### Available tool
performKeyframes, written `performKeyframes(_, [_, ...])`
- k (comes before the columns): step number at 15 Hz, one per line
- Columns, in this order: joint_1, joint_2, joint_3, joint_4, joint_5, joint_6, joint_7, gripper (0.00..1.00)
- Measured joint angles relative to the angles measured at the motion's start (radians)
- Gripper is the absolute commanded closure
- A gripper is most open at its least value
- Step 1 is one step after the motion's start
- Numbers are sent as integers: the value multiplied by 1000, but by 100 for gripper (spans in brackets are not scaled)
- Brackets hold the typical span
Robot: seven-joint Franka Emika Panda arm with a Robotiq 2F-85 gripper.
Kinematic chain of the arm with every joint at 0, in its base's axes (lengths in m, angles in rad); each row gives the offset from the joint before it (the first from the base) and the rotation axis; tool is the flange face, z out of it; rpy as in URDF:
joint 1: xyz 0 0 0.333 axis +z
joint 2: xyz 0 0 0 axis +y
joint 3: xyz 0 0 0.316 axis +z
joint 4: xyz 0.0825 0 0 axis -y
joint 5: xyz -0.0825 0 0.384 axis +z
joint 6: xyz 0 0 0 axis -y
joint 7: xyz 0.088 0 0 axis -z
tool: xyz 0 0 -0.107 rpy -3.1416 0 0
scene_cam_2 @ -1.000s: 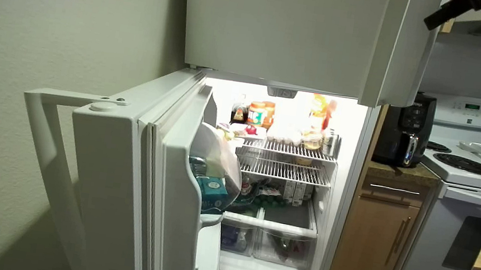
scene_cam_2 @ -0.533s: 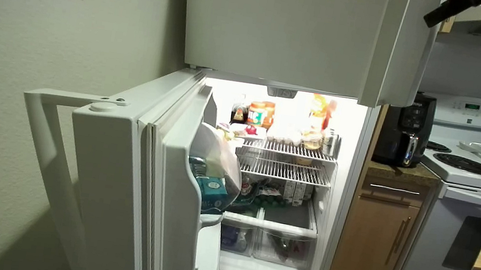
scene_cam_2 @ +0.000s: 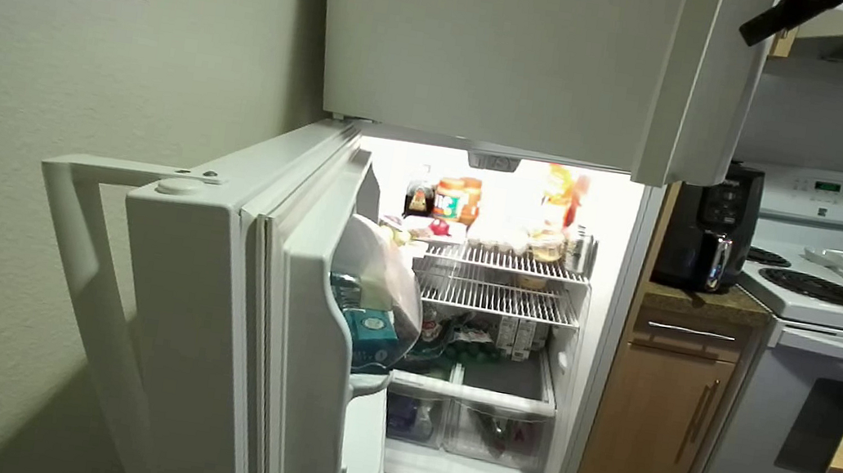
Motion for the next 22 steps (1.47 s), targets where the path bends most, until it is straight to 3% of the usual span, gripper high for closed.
performKeyframes(6, [-89, -3, -22, 7, -111, 0, 192, 0])
performKeyframes(11, [-281, 29, -28, 9, -228, 64, 295, 0])
performKeyframes(15, [-467, 224, -22, 65, -335, 272, 328, 0])
performKeyframes(18, [-613, 365, -23, 160, -420, 288, 363, 0])
performKeyframes(22, [-708, 528, -23, 308, -516, 276, 414, 0])
